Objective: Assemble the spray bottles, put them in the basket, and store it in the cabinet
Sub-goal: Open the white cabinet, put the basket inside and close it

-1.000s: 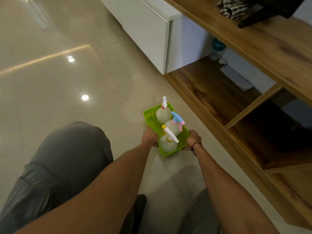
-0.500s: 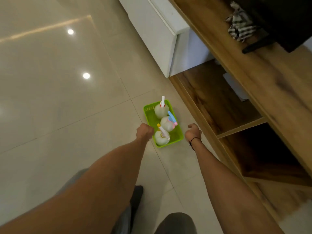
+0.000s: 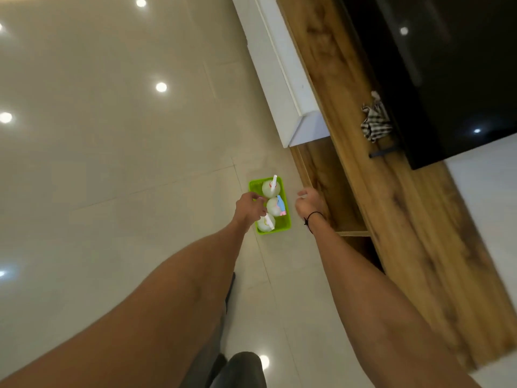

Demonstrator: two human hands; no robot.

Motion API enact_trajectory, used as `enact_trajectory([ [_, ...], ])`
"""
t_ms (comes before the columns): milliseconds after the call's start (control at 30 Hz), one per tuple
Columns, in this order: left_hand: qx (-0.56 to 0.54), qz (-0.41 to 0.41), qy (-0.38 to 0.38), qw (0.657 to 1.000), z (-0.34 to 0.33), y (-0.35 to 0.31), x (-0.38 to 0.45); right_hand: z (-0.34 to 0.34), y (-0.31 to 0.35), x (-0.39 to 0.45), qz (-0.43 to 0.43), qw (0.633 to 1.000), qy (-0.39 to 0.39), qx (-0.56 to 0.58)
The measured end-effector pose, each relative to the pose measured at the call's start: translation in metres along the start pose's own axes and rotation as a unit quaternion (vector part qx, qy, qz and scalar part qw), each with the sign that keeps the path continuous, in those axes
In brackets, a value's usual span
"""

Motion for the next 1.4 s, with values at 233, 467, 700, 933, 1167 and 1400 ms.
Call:
enact_trajectory([
  [233,-0.024,-0.005,-0.032,0.999,0.038,-0.116,-0.080,0.076,0.089,-0.083,0.009,0.999,0.018,-0.026],
  [467,-0.045,0.007,-0.055,0.997,0.025,-0.176,-0.060,0.106,0.163,-0.043,0.049,0.995,0.060,-0.057],
  [700,-0.089,0.028,-0.114,0.989,0.002,-0.200,0.008,0.116,0.210,0.051,0.058,0.990,0.106,-0.075],
  [933,-0.117,0.014,-0.115,0.986,-0.023,-0.200,0.094,0.075,0.198,0.142,-0.001,0.987,0.149,-0.060],
  [1167,-0.093,0.001,-0.071,0.993,-0.047,-0.200,0.181,0.025,0.186,0.207,-0.081,0.964,0.199,0.157],
  [1400,-0.070,0.005,-0.035,0.997,-0.061,-0.193,0.230,-0.013,0.168,0.235,-0.121,0.927,0.229,0.271],
])
Point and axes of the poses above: each hand's wrist, its own x-axis towards the middle knuckle, its own z-axis out of the back of the hand, y = z × x, the point moved 7 cm from there along x, towards the middle knuckle, and after that the axes turned 7 degrees about -z, right-handed, at the moved point
